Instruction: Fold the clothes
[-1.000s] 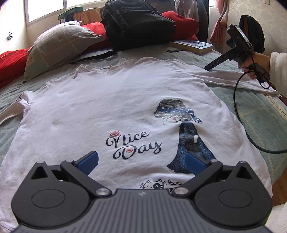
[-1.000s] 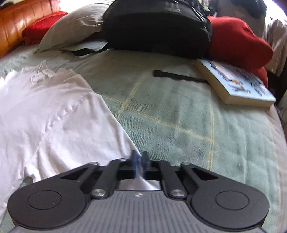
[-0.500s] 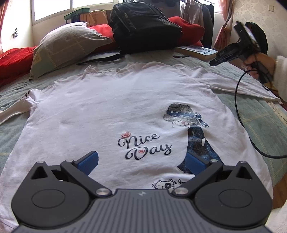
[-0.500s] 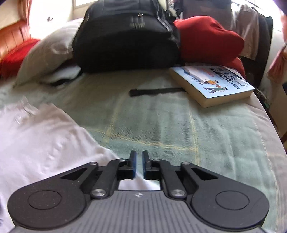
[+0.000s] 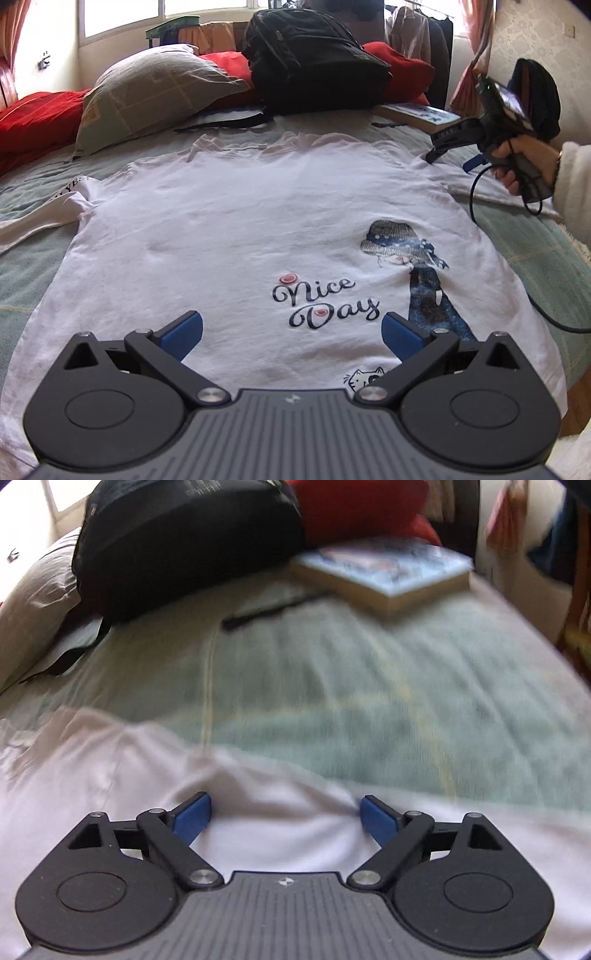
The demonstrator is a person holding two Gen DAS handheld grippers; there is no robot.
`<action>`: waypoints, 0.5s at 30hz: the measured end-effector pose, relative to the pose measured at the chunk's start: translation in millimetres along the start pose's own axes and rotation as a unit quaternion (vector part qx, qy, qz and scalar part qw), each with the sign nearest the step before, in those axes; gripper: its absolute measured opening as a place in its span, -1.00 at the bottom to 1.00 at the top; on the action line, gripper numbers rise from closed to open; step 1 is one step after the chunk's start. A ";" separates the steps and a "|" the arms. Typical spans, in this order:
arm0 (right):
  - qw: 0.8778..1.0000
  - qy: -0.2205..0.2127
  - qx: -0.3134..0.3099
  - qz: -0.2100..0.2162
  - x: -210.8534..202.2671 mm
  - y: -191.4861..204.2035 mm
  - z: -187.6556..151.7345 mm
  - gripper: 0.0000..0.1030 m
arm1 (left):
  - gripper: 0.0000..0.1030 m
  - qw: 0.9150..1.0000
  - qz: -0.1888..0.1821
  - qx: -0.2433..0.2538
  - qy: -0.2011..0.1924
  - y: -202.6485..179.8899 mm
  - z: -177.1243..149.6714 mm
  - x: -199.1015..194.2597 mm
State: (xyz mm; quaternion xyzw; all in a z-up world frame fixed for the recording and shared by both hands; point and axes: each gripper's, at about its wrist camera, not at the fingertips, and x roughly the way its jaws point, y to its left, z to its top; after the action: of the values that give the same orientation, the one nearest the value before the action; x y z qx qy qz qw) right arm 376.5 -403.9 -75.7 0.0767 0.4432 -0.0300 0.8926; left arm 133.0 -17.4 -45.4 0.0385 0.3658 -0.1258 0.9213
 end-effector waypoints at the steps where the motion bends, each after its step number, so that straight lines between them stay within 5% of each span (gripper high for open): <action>1: 1.000 -0.002 0.002 -0.001 -0.5 -3.0 2.1 0.77 | 0.99 1.000 -0.001 0.000 -0.002 0.5 -0.1 -1.3; 8: 0.998 -0.050 0.042 -0.024 -66.0 -57.3 -27.4 1.00 | 0.99 1.000 -0.002 0.007 0.000 0.9 -0.7 1.4; 12: 0.991 -0.017 0.084 -0.101 -56.0 -93.6 -50.2 1.00 | 0.99 1.000 0.005 0.019 0.006 -3.4 -1.5 4.8; 15: 0.989 -0.023 0.097 -0.107 -38.7 -110.8 -60.0 1.00 | 0.99 1.000 0.008 0.018 0.012 -4.6 -4.1 7.1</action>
State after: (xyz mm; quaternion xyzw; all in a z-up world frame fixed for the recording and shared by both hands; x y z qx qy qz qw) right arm 292.5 -503.9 -92.8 0.1140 0.4235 -0.1701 0.8824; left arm 134.0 -22.6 -53.1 0.0596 0.3746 -0.1243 0.9169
